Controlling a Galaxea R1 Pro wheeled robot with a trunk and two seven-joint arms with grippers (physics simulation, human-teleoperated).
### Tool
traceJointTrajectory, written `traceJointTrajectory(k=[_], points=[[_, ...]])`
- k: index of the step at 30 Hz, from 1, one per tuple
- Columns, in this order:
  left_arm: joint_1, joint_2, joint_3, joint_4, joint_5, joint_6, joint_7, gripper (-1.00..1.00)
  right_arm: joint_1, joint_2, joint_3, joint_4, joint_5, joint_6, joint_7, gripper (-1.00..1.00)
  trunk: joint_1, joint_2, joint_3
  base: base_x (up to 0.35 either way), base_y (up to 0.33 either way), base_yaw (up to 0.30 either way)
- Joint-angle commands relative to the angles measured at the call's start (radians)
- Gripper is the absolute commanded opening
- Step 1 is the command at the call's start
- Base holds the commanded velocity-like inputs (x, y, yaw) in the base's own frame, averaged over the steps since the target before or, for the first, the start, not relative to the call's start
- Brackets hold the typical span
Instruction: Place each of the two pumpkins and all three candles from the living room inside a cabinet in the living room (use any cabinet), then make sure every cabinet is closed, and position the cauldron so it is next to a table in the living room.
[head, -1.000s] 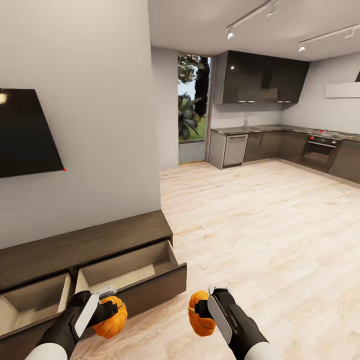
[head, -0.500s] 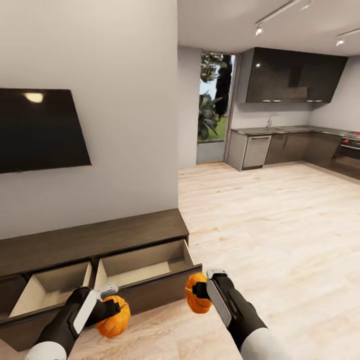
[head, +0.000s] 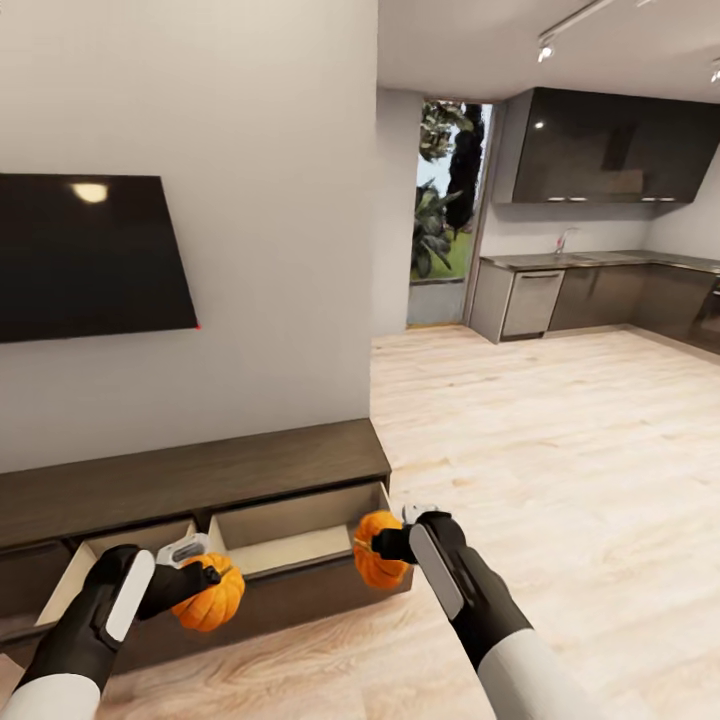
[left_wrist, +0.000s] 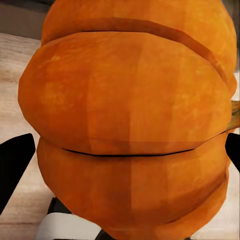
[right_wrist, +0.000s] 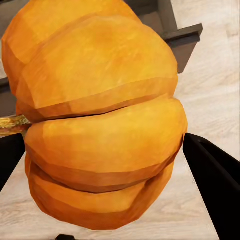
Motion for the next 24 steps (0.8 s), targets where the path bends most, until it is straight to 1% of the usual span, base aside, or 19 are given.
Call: traceJointTrajectory(k=[1, 2, 4, 8, 11, 19, 24], points=[[0.000, 0.000, 0.002, 0.000, -0.002, 0.000, 0.001, -1.00, 0.001, 0.000, 0.015, 0.002, -0.001, -0.015, 0.002, -1.00, 0.000, 0.000, 0.000, 0.079, 0.000, 0.001], [0.000, -0.001, 0.003, 0.000, -0.002, -0.001, 0.000, -1.00, 0.001, 0.000, 0.029, 0.006, -0.001, -0.028, 0.002, -1.00, 0.000, 0.000, 0.000, 0.062, 0.000, 0.001], [0.000, 0.000, 0.006, 0.000, -0.002, -0.003, -0.001, -1.00, 0.001, 0.000, 0.042, 0.014, -0.003, -0.036, 0.002, -1.00, 0.000, 0.000, 0.000, 0.150, 0.000, 0.000], [0.000, 0.000, 0.007, 0.000, -0.002, -0.005, -0.002, -1.00, 0.001, 0.000, 0.046, 0.017, -0.004, -0.042, -0.003, -1.00, 0.000, 0.000, 0.000, 0.274, 0.000, 0.007], [0.000, 0.000, 0.008, 0.000, -0.002, -0.005, -0.002, -1.00, 0.001, 0.000, 0.046, 0.017, -0.004, -0.042, -0.006, -1.00, 0.000, 0.000, 0.001, 0.312, 0.000, 0.186], [0.000, 0.000, 0.008, 0.000, -0.002, -0.005, -0.002, -1.00, 0.001, 0.000, 0.048, 0.018, -0.003, -0.043, -0.005, -1.00, 0.000, 0.000, 0.001, 0.286, -0.001, 0.271], [0.000, 0.000, 0.006, 0.001, -0.002, -0.005, -0.002, -1.00, 0.001, 0.000, 0.048, 0.018, -0.004, -0.042, -0.003, -1.00, 0.000, 0.000, 0.001, 0.293, -0.035, 0.074]])
